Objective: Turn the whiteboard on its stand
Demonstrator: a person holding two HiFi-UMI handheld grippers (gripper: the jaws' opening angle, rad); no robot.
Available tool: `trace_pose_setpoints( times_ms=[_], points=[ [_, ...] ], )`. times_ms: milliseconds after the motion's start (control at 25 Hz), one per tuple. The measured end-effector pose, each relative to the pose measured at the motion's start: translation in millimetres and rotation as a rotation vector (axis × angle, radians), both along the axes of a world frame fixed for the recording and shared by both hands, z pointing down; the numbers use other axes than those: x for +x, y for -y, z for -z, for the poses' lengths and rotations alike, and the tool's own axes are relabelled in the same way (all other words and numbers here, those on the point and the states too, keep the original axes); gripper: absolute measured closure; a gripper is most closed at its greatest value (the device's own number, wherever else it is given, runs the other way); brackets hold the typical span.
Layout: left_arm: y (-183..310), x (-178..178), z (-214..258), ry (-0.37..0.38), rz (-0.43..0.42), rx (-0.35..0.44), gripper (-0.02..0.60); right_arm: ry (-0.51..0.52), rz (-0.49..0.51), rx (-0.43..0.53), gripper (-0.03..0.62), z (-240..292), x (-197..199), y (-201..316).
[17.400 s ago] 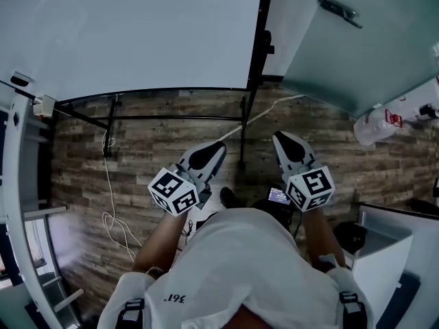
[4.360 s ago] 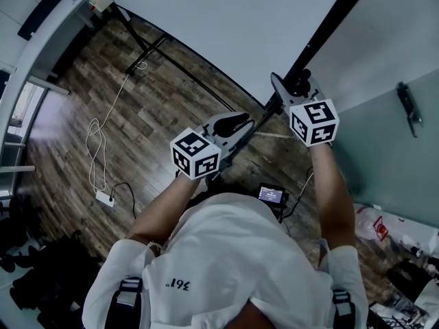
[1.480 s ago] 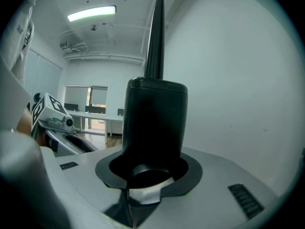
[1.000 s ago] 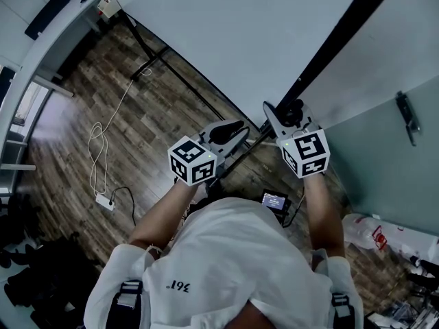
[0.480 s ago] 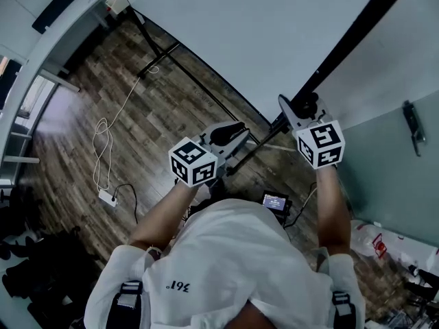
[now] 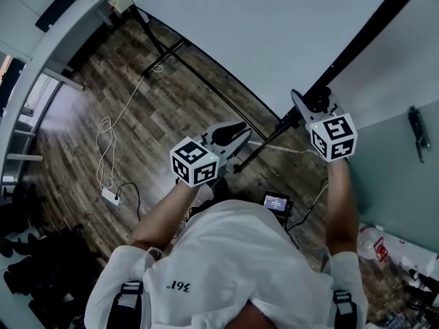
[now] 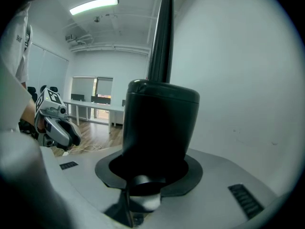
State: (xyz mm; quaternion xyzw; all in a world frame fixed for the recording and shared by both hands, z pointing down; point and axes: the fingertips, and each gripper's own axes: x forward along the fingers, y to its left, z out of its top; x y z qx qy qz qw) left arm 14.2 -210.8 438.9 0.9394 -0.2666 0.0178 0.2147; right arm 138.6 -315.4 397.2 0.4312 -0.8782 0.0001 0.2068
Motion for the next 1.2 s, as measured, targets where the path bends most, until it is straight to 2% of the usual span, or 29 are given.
trace_pose_setpoints(
  times_ms=[640,1200],
  points=[
    [8.2,-3.2,-1.4,-0.018,-0.003,0.001,0.508,-0.02,-0.003,0.024,0.424,-1.9,7.1,9.0],
    [0.9,-19.6,1.6,-0.032,-0.051,0.014,0.508,-0.031,-0.094,0.05,0.407,-3.7,7.7,7.1]
  ],
)
